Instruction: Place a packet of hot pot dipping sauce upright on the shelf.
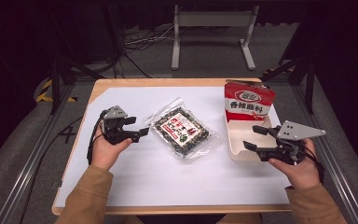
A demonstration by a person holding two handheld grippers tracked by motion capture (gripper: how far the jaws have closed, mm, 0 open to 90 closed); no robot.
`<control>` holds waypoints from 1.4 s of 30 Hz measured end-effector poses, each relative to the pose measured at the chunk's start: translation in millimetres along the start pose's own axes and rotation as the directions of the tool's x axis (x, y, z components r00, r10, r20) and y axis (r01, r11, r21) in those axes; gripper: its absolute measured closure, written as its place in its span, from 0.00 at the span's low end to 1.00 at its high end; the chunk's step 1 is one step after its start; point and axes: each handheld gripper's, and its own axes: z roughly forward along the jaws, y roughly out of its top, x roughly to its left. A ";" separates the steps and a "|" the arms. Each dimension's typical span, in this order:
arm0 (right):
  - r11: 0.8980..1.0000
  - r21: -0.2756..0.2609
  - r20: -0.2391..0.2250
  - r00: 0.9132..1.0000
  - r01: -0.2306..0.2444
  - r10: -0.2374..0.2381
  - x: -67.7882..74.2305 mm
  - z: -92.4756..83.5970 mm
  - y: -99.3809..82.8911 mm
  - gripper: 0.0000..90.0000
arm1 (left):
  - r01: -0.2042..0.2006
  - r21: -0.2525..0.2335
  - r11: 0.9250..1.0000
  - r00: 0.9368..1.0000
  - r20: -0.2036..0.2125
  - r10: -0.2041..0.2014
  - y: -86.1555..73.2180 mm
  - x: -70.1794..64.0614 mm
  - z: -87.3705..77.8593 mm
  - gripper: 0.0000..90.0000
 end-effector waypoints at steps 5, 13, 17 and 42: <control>1.000 0.001 0.005 1.000 0.020 -0.020 2.5 -0.9 -0.3 0.42 | 0.051 -0.010 0.999 0.997 -0.050 -0.051 1.3 17.2 9.7 0.38; 0.999 0.014 -0.006 1.000 0.029 -0.029 9.7 -7.0 -4.0 0.52 | 0.115 -0.026 0.993 0.990 -0.080 -0.117 -0.5 38.7 29.3 0.52; 0.999 0.010 -0.016 0.999 0.040 -0.040 14.0 -9.6 -3.1 0.55 | 0.137 0.001 0.991 0.987 -0.088 -0.136 -5.6 47.3 42.2 0.51; 0.997 0.019 -0.086 0.994 0.075 -0.073 25.1 -2.3 -6.0 0.63 | 0.330 0.011 0.944 0.944 -0.011 -0.330 -22.8 73.8 79.4 0.67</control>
